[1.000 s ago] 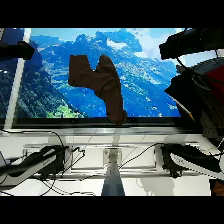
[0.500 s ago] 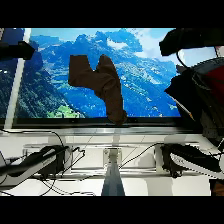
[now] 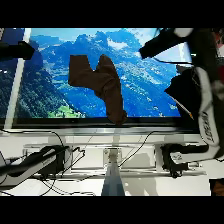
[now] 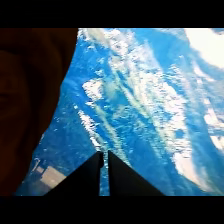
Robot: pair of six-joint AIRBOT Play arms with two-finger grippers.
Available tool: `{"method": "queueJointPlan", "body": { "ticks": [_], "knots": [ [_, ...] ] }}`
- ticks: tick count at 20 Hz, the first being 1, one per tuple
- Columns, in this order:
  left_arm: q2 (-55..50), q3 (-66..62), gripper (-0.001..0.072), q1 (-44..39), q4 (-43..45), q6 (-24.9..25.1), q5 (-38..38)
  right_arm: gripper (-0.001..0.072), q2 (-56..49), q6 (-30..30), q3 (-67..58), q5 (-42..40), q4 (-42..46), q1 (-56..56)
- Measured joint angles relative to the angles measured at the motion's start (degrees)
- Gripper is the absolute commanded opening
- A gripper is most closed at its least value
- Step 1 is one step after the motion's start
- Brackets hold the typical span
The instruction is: Fold the clothes and pants, and hang the long-sleeved shirts on hangers.
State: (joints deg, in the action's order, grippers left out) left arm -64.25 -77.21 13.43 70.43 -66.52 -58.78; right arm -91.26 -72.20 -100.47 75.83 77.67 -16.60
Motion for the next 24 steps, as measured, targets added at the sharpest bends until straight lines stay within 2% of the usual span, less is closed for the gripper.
{"method": "queueJointPlan", "body": {
  "ticks": [3,4,8,20,21,22,23,24],
  "knots": [
    [0.00,0.00,0.0697,0.00,0.00,0.00,0.00,0.0426,-7.50,2.34,0.46,-2.54,-8.50,-0.81],
    [0.00,0.00,0.0696,0.00,0.00,0.00,0.00,0.0461,-9.79,2.80,0.57,-3.82,-10.56,-1.14],
    [0.00,0.00,0.0696,0.00,0.02,0.00,0.11,0.0512,-16.55,6.54,0.70,-7.17,-16.17,-2.73],
    [0.00,0.00,0.0696,0.00,-2.99,-0.09,1.07,0.0508,-23.02,13.57,0.55,-15.78,-18.82,-8.57],
    [0.00,0.00,0.0697,0.00,-3.15,-0.09,1.07,0.0459,-23.04,13.92,0.55,-16.52,-18.38,-9.18],
    [0.00,0.00,0.0697,0.00,-3.26,-0.09,1.09,0.0276,-23.08,14.19,0.55,-17.68,-17.68,-9.84],
    [-0.09,0.00,0.0697,0.00,-3.30,-0.09,1.07,0.0050,-23.08,14.36,0.55,-18.64,-16.81,-10.43],
    [-0.22,0.00,0.0697,0.00,-3.41,-0.07,1.07,0.0021,-23.06,14.45,0.39,-19.41,-15.98,-10.82]
  ]
}}
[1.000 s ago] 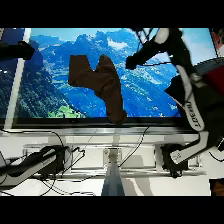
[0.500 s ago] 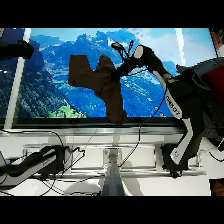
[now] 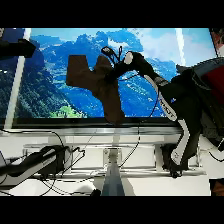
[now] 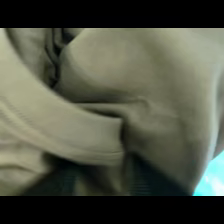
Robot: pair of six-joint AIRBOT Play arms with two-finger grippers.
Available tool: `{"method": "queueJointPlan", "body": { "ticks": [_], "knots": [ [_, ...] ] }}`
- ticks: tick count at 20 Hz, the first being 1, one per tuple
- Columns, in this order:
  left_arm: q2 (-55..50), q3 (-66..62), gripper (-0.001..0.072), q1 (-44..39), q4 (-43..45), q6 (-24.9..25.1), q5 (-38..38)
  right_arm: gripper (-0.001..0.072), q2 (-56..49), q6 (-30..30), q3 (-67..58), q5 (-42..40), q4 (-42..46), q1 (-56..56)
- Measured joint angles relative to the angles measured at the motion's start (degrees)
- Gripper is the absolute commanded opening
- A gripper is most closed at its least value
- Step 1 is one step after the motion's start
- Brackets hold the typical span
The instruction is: Fold the clothes and pants, and hang the long-sleeved shirts on hangers.
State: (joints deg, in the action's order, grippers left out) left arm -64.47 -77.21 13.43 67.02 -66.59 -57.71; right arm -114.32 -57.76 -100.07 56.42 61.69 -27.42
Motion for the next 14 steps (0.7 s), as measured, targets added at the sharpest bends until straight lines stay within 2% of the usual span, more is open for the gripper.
{"method": "queueJointPlan", "body": {
  "ticks": [6,14],
  "knots": [
    [-1.05,0.00,0.0697,0.00,-0.22,-1.75,-0.04,0.0020,4.70,0.24,-5.38,0.46,7.04,-0.61],
    [-1.40,0.02,0.0697,0.00,-0.22,-5.05,-2.71,0.0021,25.38,-0.11,-15.23,-1.27,9.40,0.79]
  ]
}}
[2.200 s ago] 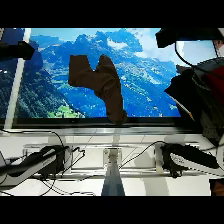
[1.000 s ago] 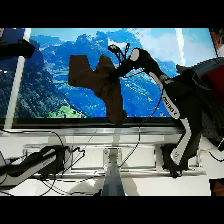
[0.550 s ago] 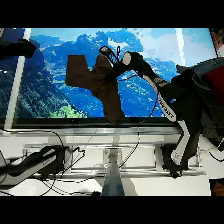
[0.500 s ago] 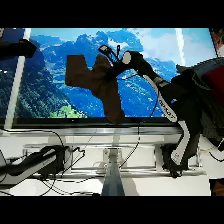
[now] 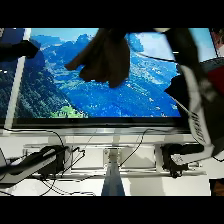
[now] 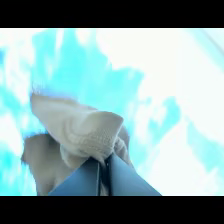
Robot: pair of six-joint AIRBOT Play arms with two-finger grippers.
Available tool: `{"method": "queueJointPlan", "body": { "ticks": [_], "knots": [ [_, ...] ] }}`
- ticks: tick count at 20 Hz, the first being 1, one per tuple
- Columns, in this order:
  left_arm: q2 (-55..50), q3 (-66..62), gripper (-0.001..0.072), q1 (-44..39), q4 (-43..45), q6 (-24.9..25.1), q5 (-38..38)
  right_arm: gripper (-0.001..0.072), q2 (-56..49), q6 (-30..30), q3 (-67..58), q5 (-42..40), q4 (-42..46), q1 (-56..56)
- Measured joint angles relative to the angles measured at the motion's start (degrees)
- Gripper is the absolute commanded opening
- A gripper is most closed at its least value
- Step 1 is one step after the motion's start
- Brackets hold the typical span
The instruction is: Fold the clothes and pants, and hang the long-sleeved shirts on hangers.
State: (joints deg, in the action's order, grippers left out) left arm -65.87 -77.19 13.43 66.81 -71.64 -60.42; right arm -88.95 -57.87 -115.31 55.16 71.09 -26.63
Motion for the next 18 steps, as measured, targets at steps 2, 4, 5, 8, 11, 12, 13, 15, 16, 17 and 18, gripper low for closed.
{"method": "queueJointPlan", "body": {
  "ticks": [2,4,5,8,11,12,13,15,16,17,18],
  "knots": [
    [-0.02,0.07,0.0696,0.00,-0.02,-0.20,-1.51,0.0021,6.12,-0.13,-0.74,-2.73,-0.66,0.07],
    [0.00,0.52,0.0696,-0.07,-0.52,-0.31,-3.15,0.0021,11.41,-0.74,-1.11,-5.40,-1.25,0.11],
    [-0.02,1.18,0.0696,-0.11,-1.03,-0.39,-4.00,0.0021,13.75,-1.31,-1.25,-6.27,-1.14,0.13],
    [-0.02,5.86,0.0696,-1.25,-4.28,-0.37,-6.01,0.0020,18.08,-4.98,-1.40,-6.19,3.17,0.68],
    [-0.04,14.67,0.0696,-4.90,-8.57,0.33,-5.86,0.0020,19.74,-9.49,-0.57,-2.25,10.10,4.37],
    [-0.15,18.32,0.0695,-6.93,-10.64,0.70,-4.57,0.0021,20.00,-11.28,0.15,-1.01,12.24,6.78],
    [-0.44,21.55,0.0695,-9.18,-12.76,0.87,-2.60,0.0021,20.06,-13.11,0.98,-0.04,13.90,9.53],
    [-2.14,26.58,0.0694,-14.99,-17.57,1.16,2.01,0.0021,19.78,-17.31,2.82,2.54,15.93,15.78],
    [-3.72,27.96,0.0695,-18.47,-19.76,1.40,4.15,0.0021,19.52,-19.47,3.78,4.35,16.33,18.86],
    [-5.79,28.44,0.0694,-22.01,-21.64,1.60,6.23,0.0021,19.28,-21.22,4.81,6.27,16.61,21.57],
    [-7.98,28.22,0.0693,-25.11,-23.08,1.62,7.80,0.0021,19.15,-22.47,5.66,7.96,16.61,23.65]
  ]
}}
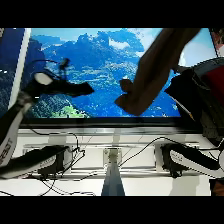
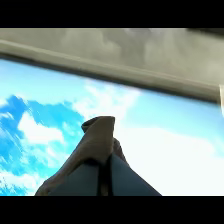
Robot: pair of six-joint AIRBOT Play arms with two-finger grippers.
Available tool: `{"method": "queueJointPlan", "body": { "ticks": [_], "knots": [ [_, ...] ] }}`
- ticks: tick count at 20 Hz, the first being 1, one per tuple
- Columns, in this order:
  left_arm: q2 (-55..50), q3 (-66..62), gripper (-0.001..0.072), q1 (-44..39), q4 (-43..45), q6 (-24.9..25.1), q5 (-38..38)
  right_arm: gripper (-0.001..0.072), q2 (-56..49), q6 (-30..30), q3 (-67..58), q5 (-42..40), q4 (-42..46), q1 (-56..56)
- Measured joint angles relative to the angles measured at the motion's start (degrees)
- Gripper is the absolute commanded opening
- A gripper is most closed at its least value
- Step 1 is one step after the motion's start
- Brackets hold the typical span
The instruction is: Fold the clothes and pants, and hang the long-sleeved shirts on hangers.
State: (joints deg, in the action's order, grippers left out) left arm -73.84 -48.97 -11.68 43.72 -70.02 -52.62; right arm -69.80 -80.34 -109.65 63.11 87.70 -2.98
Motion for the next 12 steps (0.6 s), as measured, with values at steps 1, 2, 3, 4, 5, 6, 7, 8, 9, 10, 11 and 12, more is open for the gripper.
{"method": "queueJointPlan", "body": {
  "ticks": [1,2,3,4,5,6,7,8,9,10,11,12],
  "knots": [
    [-2.75,-1.03,0.0692,-3.08,-1.03,0.02,1.11,0.0021,-0.11,-1.01,0.87,1.57,0.00,1.75],
    [-5.79,-2.78,0.0693,-5.81,-2.14,-0.02,1.68,0.0020,-0.20,-1.70,1.53,2.89,-0.09,2.93],
    [-8.39,-4.52,0.0693,-7.78,-2.58,-0.04,1.62,0.0021,-0.26,-2.29,2.08,3.78,-0.17,3.82],
    [-11.39,-6.86,0.0693,-9.70,-3.23,-0.09,0.70,0.0021,-0.28,-2.69,2.38,4.31,-0.35,4.46],
    [-14.25,-9.33,0.0692,-11.26,-3.56,-0.20,-0.70,0.0020,-0.33,-3.02,2.62,4.74,-0.42,4.92],
    [-16.83,-11.74,0.0672,-12.52,-3.96,-0.28,-2.21,0.0021,-0.39,-3.28,2.84,5.07,-0.42,5.27],
    [-18.88,-13.77,0.0609,-13.51,-4.07,-0.28,-3.48,0.0021,-0.39,-3.50,2.95,5.46,-0.39,5.53],
    [-20.52,-15.63,0.0565,-14.38,-4.55,-0.28,-4.35,0.0021,-0.39,-3.58,3.02,5.55,-0.50,5.68],
    [-21.90,-17.35,0.0556,-15.26,-5.09,0.02,-5.01,0.0021,-0.39,-3.72,3.13,5.79,-0.55,5.81],
    [-22.88,-18.71,0.0557,-16.04,-5.57,0.61,-5.49,0.0021,-0.39,-3.76,3.17,5.90,-0.52,5.90],
    [-23.69,-20.02,0.0558,-16.90,-6.25,1.09,-5.42,0.0021,-0.39,-3.89,3.19,5.97,-0.52,5.99],
    [-24.30,-21.09,0.0558,-17.77,-6.62,1.51,-5.01,0.0021,-0.39,-3.91,3.23,6.05,-0.57,6.01]
  ]
}}
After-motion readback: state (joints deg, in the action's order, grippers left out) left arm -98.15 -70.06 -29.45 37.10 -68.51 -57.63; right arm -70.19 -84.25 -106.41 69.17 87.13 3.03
